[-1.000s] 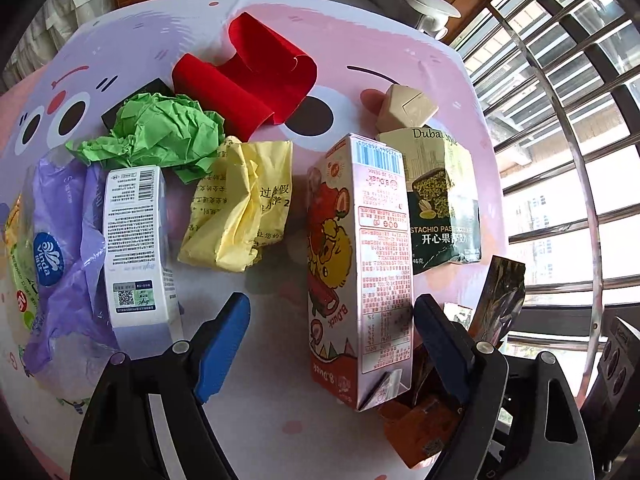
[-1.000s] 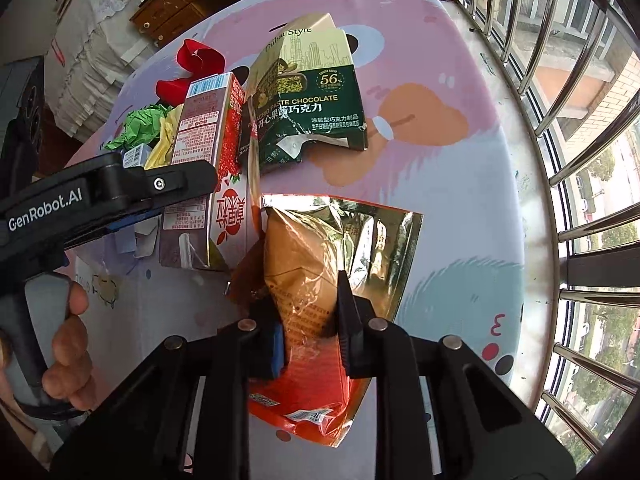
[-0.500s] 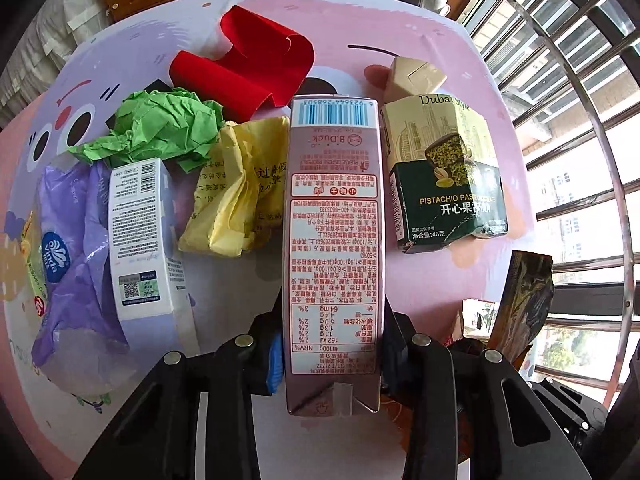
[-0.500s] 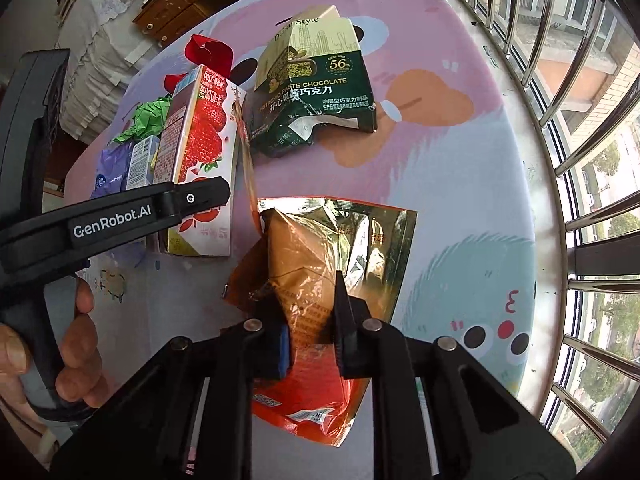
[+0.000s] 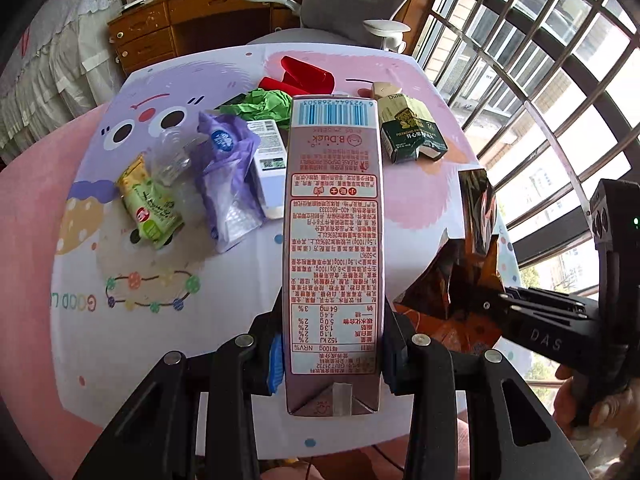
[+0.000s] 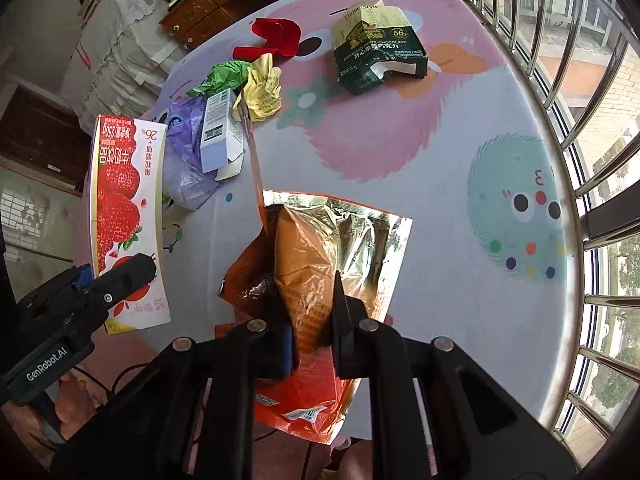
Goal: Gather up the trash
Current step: 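Carry both items down over the bin and open both tools to drop them, then raise both open tools back over the table, then grasp the green Dubai Style chocolate box with the right tool while the left tool grasps the yellow wrapper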
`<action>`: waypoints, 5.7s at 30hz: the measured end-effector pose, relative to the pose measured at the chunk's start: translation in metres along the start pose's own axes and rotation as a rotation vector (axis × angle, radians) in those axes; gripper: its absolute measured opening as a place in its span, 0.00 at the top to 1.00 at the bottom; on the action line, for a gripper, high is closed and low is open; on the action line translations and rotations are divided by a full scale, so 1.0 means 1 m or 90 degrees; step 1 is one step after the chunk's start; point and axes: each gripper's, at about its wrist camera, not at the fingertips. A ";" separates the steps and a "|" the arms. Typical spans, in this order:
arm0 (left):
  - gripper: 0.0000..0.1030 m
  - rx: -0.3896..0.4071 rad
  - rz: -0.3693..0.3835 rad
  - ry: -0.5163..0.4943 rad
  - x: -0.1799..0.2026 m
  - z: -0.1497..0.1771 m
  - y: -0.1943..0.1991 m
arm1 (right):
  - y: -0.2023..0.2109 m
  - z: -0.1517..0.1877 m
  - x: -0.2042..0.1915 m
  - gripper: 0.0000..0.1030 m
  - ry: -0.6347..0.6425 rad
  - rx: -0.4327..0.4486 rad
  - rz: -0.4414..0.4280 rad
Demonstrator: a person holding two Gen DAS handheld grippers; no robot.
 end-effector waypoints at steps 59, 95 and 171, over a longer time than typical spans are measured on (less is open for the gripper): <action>0.23 -0.192 0.081 0.016 -0.119 0.439 -0.286 | -0.347 0.336 0.095 0.44 -0.214 -0.076 0.022; 0.23 0.064 0.017 -0.027 -0.109 0.259 0.143 | 0.021 0.279 -0.122 0.44 -0.067 0.113 -0.015; 0.70 -0.054 -0.018 0.002 0.026 -0.153 -0.135 | -0.072 -0.196 0.042 0.24 0.003 0.019 0.023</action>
Point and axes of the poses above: each gripper's, at about its wrist camera, not at the fingertips, and y roughly against the way its jaws point, x to its right, z to its underside, and after that the axes turned 2 degrees about -y, right-handed
